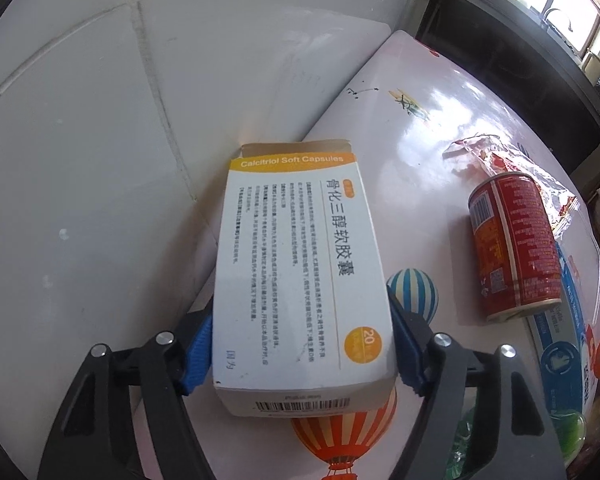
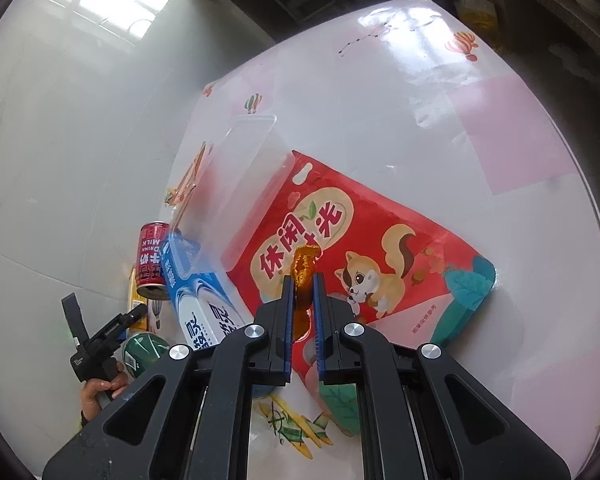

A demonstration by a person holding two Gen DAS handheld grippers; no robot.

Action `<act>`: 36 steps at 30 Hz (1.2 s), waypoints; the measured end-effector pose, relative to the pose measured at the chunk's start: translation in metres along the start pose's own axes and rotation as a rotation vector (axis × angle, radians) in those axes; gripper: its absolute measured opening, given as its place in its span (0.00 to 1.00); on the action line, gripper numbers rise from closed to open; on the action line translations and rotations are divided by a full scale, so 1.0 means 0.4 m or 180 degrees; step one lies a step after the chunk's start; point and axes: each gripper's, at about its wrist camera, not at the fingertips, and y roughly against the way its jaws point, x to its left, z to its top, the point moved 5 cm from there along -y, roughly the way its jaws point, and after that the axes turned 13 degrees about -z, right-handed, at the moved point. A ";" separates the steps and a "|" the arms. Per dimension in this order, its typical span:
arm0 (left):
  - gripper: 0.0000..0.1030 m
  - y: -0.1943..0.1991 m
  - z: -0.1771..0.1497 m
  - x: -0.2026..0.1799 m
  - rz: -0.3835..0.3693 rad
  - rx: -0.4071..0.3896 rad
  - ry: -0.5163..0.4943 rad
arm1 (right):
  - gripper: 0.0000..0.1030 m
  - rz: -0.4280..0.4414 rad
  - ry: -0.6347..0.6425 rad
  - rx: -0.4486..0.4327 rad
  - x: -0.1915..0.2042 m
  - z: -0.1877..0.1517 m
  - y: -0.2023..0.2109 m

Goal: Collect trash

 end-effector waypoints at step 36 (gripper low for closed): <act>0.68 0.350 -0.034 -0.244 -0.0774 -0.0803 -0.0645 | 0.07 0.0466 -0.0350 -0.0339 -0.099 -0.045 0.189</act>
